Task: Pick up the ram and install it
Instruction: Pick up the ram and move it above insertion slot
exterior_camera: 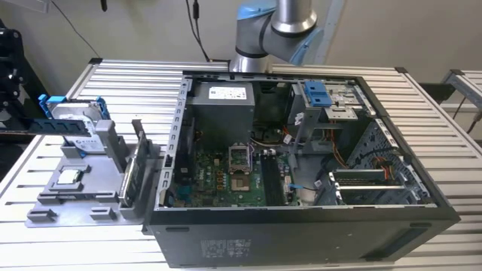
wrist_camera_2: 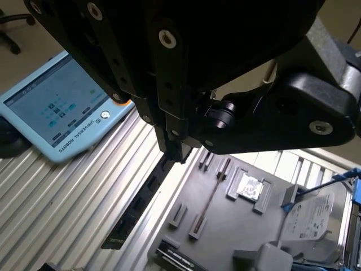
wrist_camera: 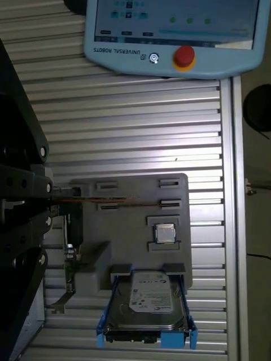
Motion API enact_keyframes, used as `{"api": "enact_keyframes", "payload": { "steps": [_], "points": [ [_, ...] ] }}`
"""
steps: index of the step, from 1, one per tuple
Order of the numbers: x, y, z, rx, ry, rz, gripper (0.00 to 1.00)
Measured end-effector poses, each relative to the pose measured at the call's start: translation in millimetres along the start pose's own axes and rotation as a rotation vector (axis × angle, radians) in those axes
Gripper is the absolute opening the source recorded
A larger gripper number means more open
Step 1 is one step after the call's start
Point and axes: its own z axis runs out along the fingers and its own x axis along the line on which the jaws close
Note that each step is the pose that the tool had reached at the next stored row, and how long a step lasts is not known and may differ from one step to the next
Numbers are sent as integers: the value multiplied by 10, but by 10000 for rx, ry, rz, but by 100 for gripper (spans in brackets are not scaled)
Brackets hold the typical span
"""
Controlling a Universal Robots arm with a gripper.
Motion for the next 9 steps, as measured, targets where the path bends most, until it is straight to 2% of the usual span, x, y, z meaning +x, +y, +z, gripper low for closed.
{"api": "enact_keyframes", "payload": {
  "steps": [9],
  "points": [
    [-9, -166, 5, -8, 0, 0, 14]
  ]
}}
